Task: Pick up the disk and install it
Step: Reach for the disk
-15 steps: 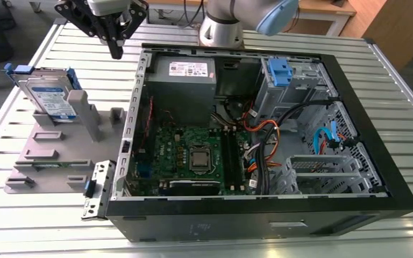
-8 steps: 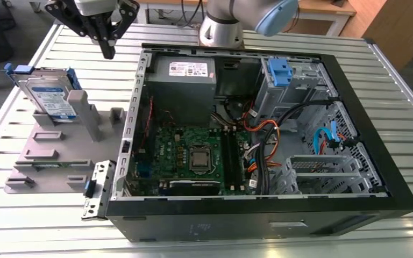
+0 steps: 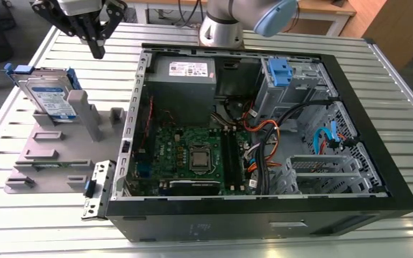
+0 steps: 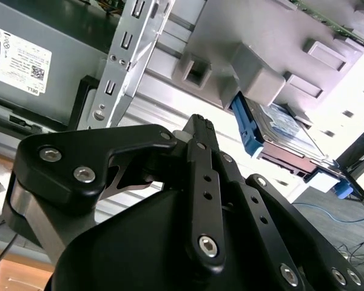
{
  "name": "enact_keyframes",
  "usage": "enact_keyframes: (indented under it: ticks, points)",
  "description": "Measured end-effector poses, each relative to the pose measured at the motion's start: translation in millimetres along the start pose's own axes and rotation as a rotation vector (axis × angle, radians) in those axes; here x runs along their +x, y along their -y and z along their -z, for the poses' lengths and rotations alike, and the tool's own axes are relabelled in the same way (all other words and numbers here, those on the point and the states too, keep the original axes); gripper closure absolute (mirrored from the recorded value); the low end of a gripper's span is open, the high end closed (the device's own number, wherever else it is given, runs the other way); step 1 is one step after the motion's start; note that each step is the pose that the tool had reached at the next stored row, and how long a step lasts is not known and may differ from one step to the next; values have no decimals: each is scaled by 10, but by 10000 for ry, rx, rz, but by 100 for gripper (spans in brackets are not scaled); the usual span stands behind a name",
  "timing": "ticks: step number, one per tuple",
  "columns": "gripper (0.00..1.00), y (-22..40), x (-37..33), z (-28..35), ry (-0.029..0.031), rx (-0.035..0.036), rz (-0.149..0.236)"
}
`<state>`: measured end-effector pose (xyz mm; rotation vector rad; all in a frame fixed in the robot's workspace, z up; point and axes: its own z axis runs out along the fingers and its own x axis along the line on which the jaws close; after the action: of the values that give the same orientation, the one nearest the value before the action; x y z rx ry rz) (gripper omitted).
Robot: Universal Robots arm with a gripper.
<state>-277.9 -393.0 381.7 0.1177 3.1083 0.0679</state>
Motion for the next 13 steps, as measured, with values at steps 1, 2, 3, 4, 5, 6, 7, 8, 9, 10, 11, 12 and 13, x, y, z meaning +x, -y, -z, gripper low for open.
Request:
enact_keyframes:
  ticks: [1,2,3,4,5,6,7,8,9,10,11,12,13]
  points:
    - [89,-1,23,-1,-1,1,-2]
    - [89,-3,44,-3,-1,1,-1]
    - [89,-3,67,-5,-1,1,-1]
    - [89,-4,89,-6,-1,1,-1]
    - [89,-5,109,-9,0,0,-1]
    - [89,-5,126,-10,-1,0,-1]
    - [89,-5,144,-11,-1,1,0]
    - [89,-5,161,-12,-1,0,0]
    - [89,-5,182,-14,-1,1,0]
    - [89,-6,202,-16,0,0,0]
    - [89,-6,223,-17,-1,1,-1]
    - [89,-7,246,-20,0,1,-1]
    - [89,-8,268,-21,-1,0,-1]
